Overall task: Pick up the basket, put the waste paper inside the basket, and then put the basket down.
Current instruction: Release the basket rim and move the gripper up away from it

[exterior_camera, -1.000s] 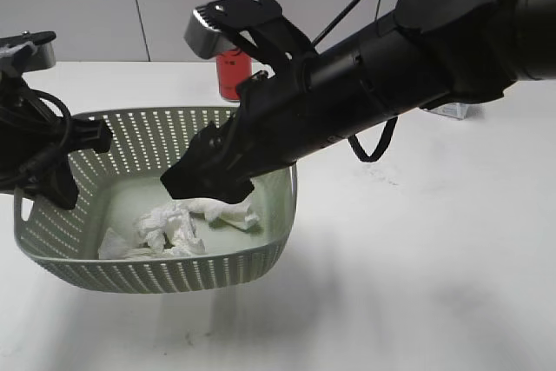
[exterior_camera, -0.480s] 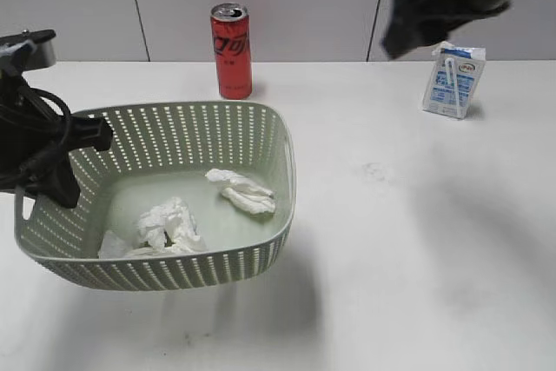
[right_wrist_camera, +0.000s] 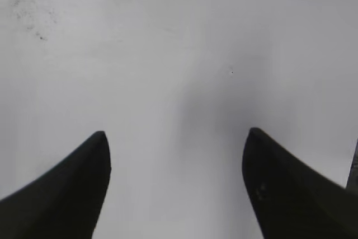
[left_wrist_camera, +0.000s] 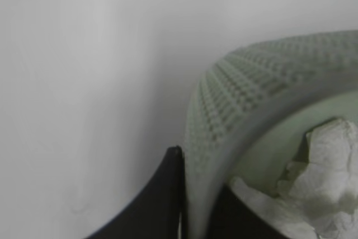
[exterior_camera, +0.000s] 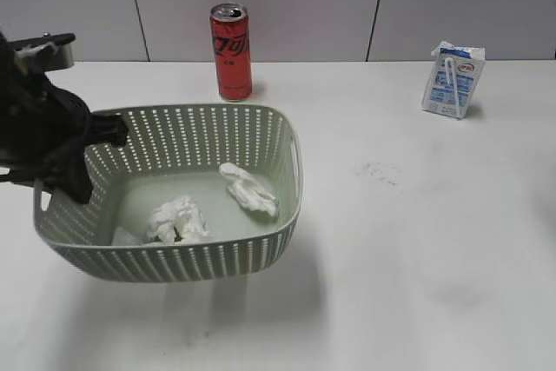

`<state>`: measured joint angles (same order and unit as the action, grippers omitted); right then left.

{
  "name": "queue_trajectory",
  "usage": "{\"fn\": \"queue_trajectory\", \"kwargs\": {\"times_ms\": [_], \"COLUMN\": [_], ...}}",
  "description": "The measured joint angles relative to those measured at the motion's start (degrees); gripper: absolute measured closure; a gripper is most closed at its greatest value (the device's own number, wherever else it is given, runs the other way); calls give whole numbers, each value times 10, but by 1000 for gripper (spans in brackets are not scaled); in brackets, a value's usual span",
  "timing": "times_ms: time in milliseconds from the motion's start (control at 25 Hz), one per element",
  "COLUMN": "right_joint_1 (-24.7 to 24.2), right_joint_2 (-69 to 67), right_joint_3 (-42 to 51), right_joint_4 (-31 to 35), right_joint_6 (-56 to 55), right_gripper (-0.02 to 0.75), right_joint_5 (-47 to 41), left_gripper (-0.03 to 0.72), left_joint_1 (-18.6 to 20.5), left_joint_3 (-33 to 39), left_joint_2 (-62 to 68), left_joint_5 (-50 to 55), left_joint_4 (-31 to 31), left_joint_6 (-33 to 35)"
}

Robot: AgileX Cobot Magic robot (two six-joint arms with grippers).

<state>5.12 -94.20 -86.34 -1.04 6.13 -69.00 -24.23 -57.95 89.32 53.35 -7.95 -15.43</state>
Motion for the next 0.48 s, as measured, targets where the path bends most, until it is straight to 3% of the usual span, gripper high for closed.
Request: {"fn": "queue_trajectory", "kwargs": {"times_ms": [160, 480], "right_joint_1": [-2, -2], "right_joint_2": [65, 306], "right_joint_3": [48, 234], "right_joint_4": [28, 47], "right_joint_6": [-15, -17], "right_gripper": [186, 186], "right_joint_5": [-1, -3], "left_gripper": [683, 683], "left_joint_1": [-1, -3], "left_joint_3": [-70, -176], "left_joint_2": [52, 164], "left_joint_5": [21, 14], "left_joint_4": [0, -1], "left_joint_6": [0, 0]}}
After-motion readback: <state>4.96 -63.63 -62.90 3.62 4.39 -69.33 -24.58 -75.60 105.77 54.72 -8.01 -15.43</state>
